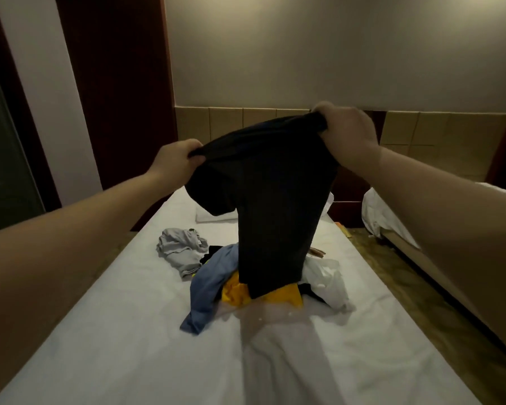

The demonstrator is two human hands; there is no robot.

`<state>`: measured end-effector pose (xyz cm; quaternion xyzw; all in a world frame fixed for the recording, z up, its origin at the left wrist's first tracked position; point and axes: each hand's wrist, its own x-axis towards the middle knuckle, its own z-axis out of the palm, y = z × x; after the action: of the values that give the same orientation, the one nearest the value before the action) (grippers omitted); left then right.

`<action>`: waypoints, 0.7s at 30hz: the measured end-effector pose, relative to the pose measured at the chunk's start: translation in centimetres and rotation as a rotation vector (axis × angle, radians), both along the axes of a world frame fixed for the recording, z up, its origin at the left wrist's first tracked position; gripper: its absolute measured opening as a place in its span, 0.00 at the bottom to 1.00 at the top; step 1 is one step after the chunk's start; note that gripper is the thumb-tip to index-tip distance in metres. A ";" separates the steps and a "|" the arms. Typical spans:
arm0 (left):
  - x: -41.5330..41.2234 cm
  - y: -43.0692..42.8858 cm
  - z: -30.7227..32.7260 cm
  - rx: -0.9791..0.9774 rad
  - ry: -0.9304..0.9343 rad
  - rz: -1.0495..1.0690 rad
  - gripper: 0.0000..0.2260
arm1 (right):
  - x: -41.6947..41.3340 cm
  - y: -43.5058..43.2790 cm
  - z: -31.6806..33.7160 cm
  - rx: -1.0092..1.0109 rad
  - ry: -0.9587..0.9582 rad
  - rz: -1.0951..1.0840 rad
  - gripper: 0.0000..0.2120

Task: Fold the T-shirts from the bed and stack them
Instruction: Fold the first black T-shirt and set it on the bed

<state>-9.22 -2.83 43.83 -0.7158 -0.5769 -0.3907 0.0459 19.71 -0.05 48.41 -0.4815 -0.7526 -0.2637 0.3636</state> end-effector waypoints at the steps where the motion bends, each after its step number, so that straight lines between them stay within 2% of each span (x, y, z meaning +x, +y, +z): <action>1: -0.1 -1.3 -0.7 -0.011 -0.007 -0.004 0.07 | 0.3 -1.4 -0.8 -0.018 -0.003 0.030 0.12; 4: 0.2 -6.0 -3.6 -0.067 -0.021 -0.029 0.07 | 1.2 -5.8 -4.5 -0.127 -0.008 0.099 0.11; 11: 2.0 -17.3 -11.7 -0.286 -0.073 -0.091 0.09 | 3.3 -16.5 -12.9 -0.407 -0.002 0.092 0.08; 15: 2.8 -23.6 -16.3 -0.295 -0.052 -0.103 0.07 | 3.9 -22.2 -17.4 -0.535 -0.035 0.112 0.07; 21: 2.8 -31.8 -22.5 -0.309 -0.048 -0.108 0.05 | 4.6 -30.6 -22.3 -0.561 -0.067 0.159 0.07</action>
<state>-6.46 -34.61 21.36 -0.7349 -0.5916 -0.3163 -0.0997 24.29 -30.60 26.07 -0.4938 -0.8430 -0.0317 0.2109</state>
